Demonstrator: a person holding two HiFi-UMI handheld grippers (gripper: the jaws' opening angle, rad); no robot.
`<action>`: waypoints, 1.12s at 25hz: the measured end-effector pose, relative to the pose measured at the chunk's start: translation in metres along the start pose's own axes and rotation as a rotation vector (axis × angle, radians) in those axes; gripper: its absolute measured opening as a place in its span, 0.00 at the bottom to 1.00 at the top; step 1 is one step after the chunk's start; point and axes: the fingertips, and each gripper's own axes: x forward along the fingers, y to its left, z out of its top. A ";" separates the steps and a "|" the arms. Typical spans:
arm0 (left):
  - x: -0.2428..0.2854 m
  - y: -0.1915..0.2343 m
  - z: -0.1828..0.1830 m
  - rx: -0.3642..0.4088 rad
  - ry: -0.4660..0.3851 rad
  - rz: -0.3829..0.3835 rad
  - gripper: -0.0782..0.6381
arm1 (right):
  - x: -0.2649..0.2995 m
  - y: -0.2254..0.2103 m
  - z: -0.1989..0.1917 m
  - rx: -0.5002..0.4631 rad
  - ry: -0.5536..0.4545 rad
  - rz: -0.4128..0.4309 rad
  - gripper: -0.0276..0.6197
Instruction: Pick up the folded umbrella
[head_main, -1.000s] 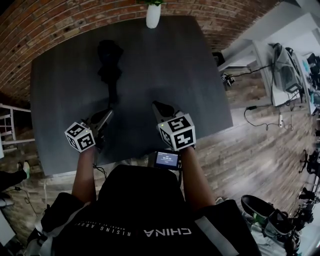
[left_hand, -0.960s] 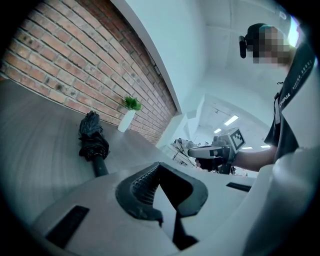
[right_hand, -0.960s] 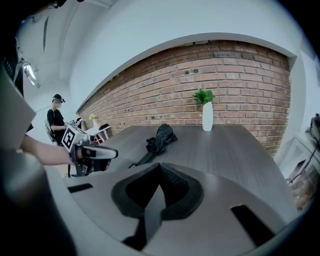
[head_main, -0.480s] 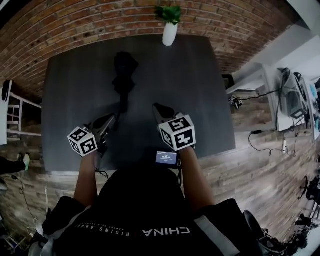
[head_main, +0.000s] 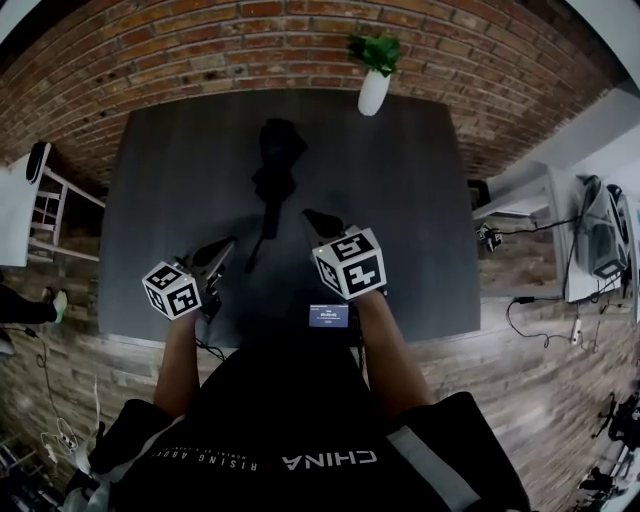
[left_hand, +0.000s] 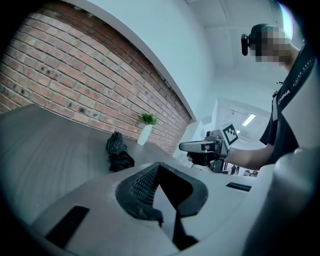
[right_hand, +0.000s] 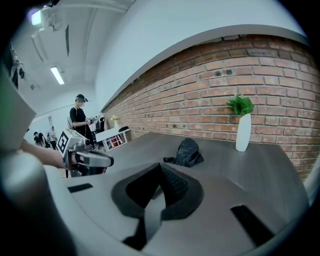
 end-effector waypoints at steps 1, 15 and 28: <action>0.000 0.001 -0.001 0.001 0.003 0.004 0.11 | 0.003 0.001 -0.001 -0.001 0.004 0.005 0.05; 0.007 0.013 0.010 -0.122 -0.072 0.006 0.11 | 0.016 -0.005 -0.005 0.019 0.024 0.035 0.05; 0.032 0.035 -0.006 -0.200 0.032 0.051 0.25 | 0.051 -0.023 -0.005 0.145 0.075 0.096 0.06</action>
